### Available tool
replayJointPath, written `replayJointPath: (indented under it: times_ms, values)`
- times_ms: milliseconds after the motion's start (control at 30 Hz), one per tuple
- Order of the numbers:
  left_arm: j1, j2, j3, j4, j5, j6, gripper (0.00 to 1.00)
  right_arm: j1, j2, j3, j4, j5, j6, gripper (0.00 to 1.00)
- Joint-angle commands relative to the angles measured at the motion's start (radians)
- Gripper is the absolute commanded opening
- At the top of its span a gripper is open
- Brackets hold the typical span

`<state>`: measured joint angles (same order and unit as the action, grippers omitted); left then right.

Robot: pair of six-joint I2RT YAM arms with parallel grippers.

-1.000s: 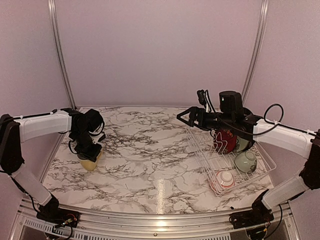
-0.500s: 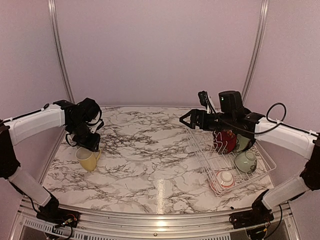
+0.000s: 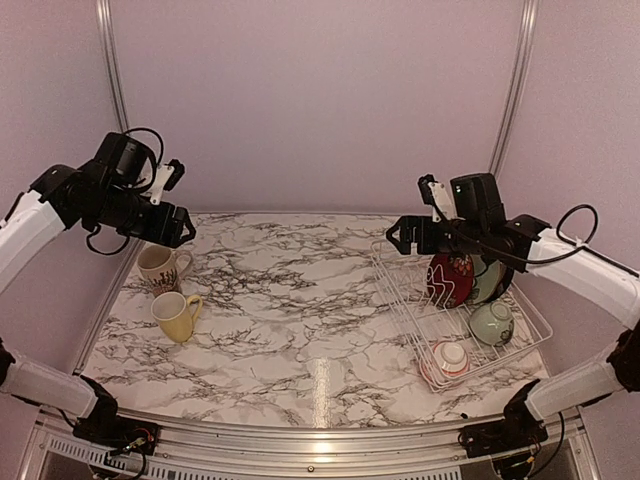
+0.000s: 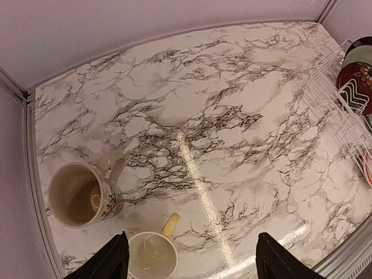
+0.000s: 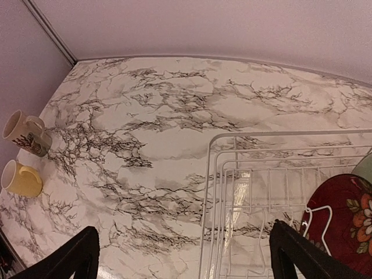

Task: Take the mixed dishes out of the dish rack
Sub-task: Grab the plate from the dish rack.

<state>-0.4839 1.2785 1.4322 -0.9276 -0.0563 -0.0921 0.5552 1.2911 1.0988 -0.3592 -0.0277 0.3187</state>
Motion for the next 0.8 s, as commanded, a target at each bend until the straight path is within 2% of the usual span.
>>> replayJointPath:
  times_ms: [0,100,233,367,500,567,667,767]
  values:
    - [0.001,-0.111,-0.002,0.148,0.152,-0.036,0.82,-0.035,-0.063,0.000,-0.092,0.144,-0.055,0.98]
    - [0.001,-0.213,-0.115,0.334,0.263,-0.113,0.90,-0.083,-0.091,0.001,-0.139,0.217,-0.073,0.98]
    - [0.001,-0.356,-0.308,0.633,0.396,-0.240,0.98,-0.222,-0.119,-0.012,-0.167,0.207,-0.080,0.96]
    - [0.001,-0.426,-0.465,0.874,0.474,-0.356,0.99,-0.374,-0.130,-0.018,-0.196,0.216,-0.059,0.92]
    - [-0.001,-0.444,-0.558,1.021,0.491,-0.465,0.99,-0.523,-0.114,0.003,-0.208,0.286,-0.095,0.78]
    - [-0.004,-0.457,-0.619,1.106,0.508,-0.523,0.99,-0.588,-0.085,0.032,-0.207,0.300,-0.113,0.76]
    - [-0.013,-0.467,-0.682,1.187,0.515,-0.580,0.99,-0.613,-0.015,0.111,-0.202,0.320,-0.139,0.75]
    - [-0.022,-0.471,-0.706,1.191,0.514,-0.596,0.99,-0.631,0.062,0.187,-0.181,0.244,-0.217,0.73]
